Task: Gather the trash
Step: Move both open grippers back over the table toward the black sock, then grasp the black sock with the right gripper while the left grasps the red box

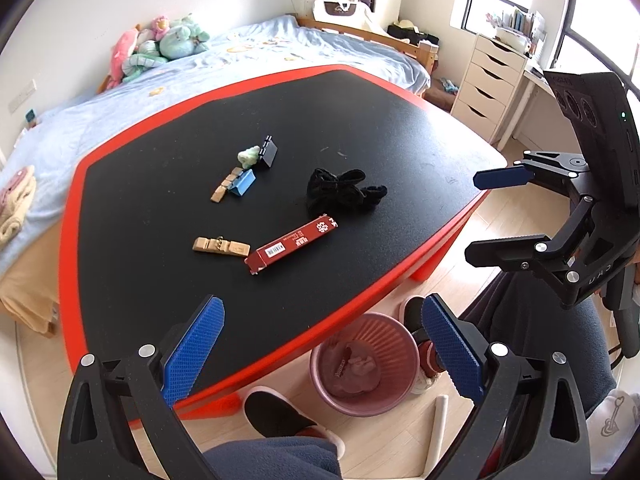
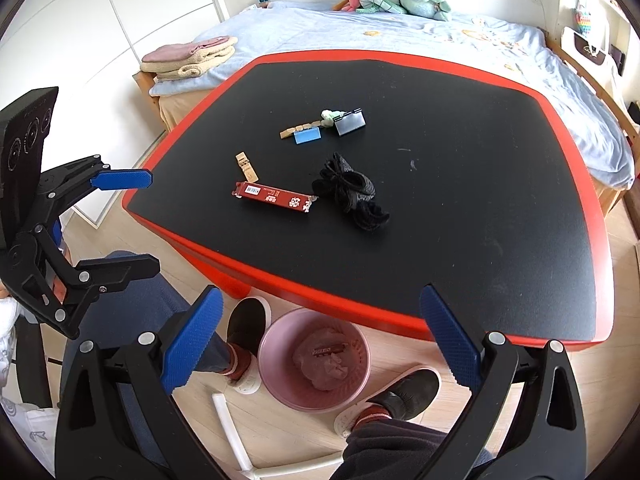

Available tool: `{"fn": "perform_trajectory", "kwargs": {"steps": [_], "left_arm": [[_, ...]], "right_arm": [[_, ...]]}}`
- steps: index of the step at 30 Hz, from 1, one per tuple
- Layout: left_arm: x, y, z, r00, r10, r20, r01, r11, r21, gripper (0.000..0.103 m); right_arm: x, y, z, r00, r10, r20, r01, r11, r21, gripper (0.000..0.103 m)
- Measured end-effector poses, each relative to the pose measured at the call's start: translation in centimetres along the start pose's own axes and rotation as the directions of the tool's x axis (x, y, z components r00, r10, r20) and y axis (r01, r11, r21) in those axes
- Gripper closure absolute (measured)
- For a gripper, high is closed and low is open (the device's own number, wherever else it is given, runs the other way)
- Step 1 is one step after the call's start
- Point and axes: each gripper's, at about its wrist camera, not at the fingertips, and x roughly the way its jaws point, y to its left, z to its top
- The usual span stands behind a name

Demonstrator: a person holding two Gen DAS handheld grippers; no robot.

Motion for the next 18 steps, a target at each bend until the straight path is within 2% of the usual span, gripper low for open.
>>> {"fn": "perform_trajectory", "kwargs": {"steps": [10,18], "left_arm": [[3.8,1.3,2.8,0.996,-0.045,-0.077,0.055,0.990,0.128,0.008],[7.0,2.1,4.0,0.989,-0.071,-0.128,0.095,0.976,0.198,0.008]], "right_arm": [[3.2,-1.9,3.3,0.999,-0.017,-0.047,0.015,0.998,-0.060,0.006],[6.3,-3.2,4.4,0.996,0.003,-0.093,-0.010,0.997,-0.079,0.006]]}}
